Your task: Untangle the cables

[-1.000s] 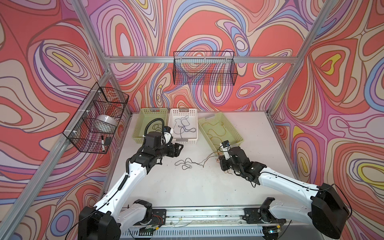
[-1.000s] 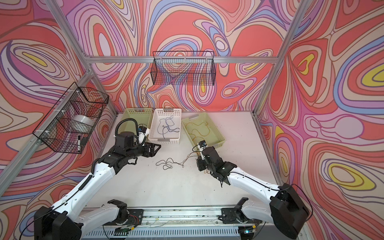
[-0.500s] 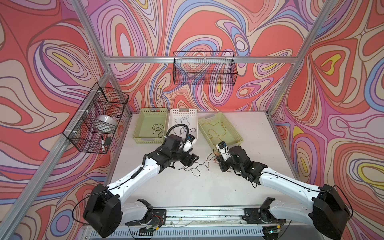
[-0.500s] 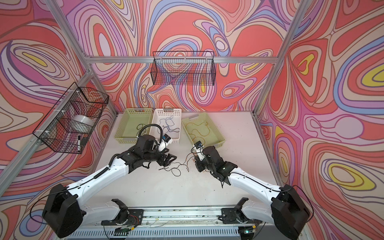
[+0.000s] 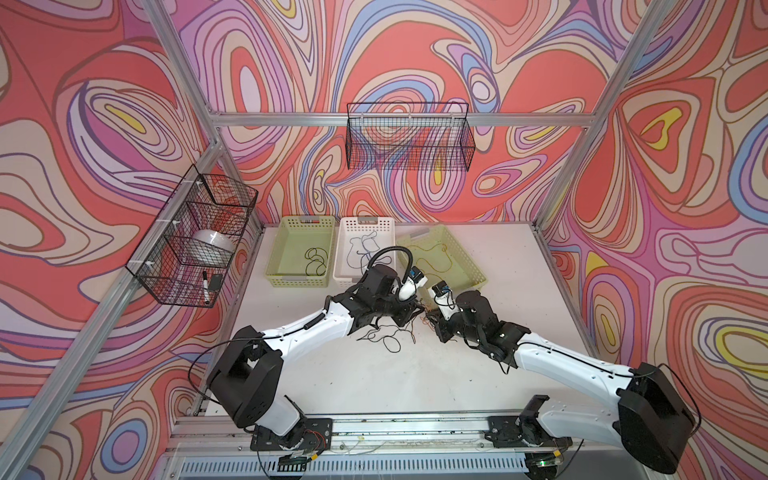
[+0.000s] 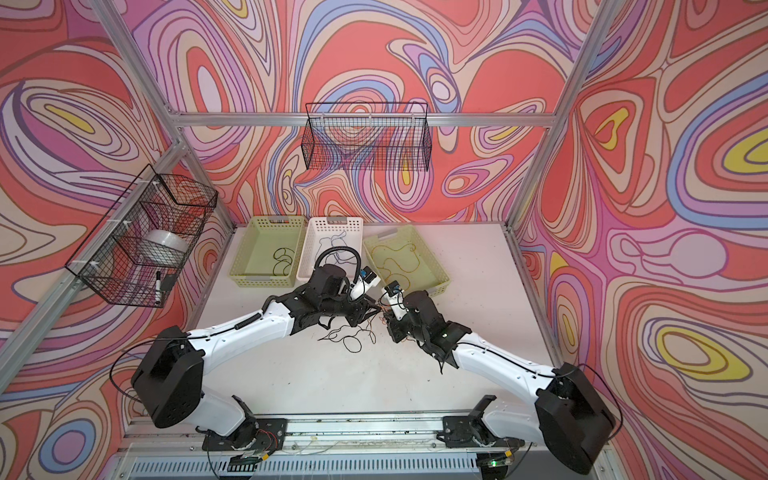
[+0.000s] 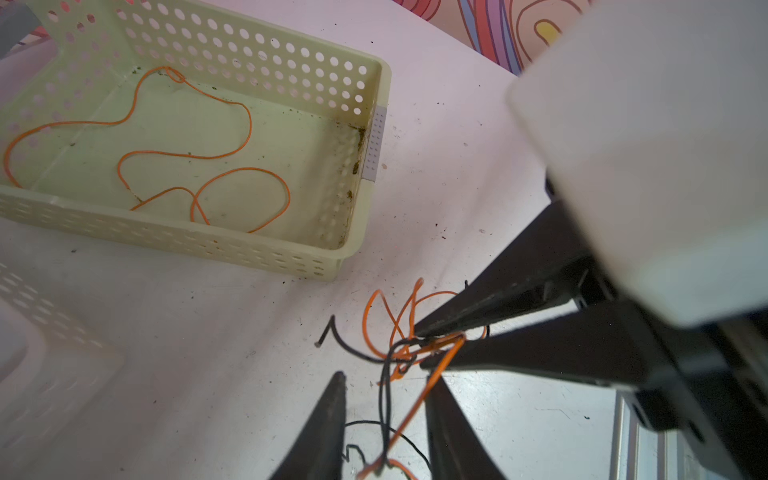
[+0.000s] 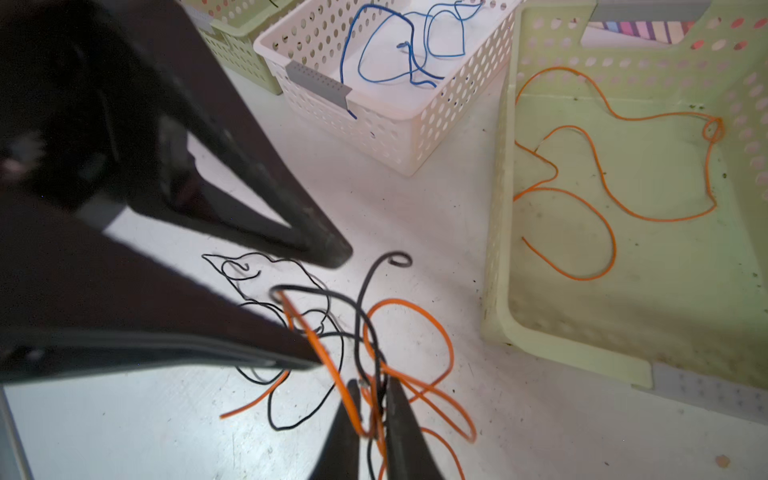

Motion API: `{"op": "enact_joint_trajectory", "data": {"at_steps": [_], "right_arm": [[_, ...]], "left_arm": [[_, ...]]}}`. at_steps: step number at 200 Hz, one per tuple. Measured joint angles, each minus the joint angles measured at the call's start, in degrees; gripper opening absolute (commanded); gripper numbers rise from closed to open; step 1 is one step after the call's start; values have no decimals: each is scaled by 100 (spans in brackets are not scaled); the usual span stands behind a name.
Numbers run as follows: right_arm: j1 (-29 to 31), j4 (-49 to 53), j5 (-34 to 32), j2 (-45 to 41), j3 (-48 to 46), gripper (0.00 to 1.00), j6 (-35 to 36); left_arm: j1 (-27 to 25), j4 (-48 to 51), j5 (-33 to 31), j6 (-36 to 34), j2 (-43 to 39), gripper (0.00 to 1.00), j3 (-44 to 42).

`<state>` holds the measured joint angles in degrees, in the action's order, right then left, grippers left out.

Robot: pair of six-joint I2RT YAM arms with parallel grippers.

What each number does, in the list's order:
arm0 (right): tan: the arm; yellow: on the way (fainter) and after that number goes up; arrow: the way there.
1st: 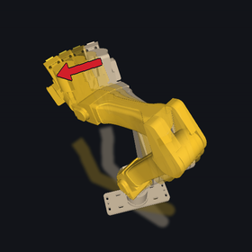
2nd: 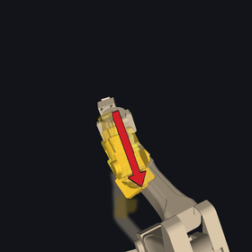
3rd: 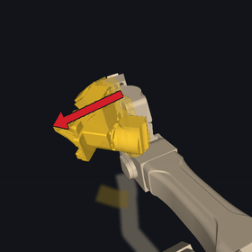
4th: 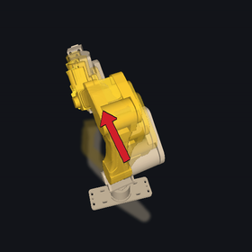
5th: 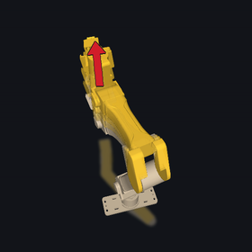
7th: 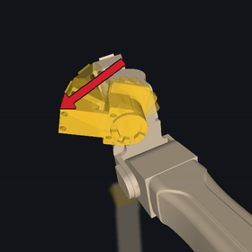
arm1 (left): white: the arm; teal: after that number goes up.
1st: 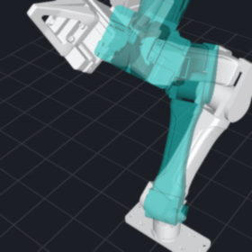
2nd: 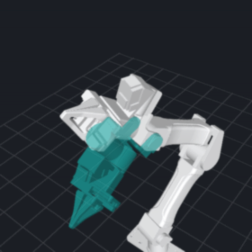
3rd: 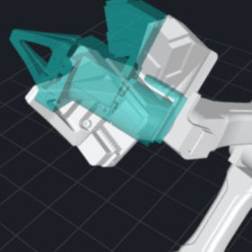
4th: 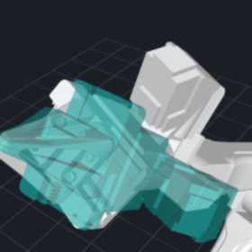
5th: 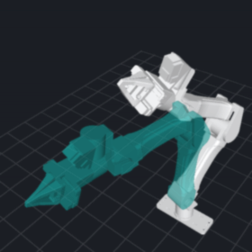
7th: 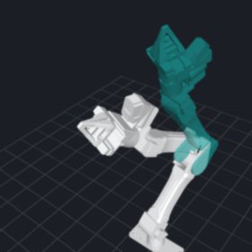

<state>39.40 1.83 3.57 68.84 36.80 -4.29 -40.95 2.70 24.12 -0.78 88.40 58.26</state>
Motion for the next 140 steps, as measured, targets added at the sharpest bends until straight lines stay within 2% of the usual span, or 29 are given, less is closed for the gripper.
{"op": "enact_joint_trajectory", "data": {"at_steps": [4,21,59,85,92,105,115,140], "right_arm": [[0,-15,-9,-22,-13,32,-44],[0,-133,-103,-142,-105,41,-44],[-11,-232,-321,-243,-254,42,-98],[-20,-28,-505,225,-74,41,-225],[-31,72,-586,417,15,41,-297],[-48,219,-710,708,127,41,-498],[-61,293,-789,850,153,41,-680],[-70,387,-973,962,153,41,-1047]], "left_arm": [[0,0,2,17,26,0,20],[-20,7,9,-7,55,0,50],[-101,31,42,-11,17,0,87],[-114,144,-17,-7,-24,0,90],[-114,186,-57,-2,-24,6,90],[-111,260,-155,26,-24,12,90],[-111,289,-208,72,-24,21,90],[-111,236,-302,260,-24,33,13]]}}
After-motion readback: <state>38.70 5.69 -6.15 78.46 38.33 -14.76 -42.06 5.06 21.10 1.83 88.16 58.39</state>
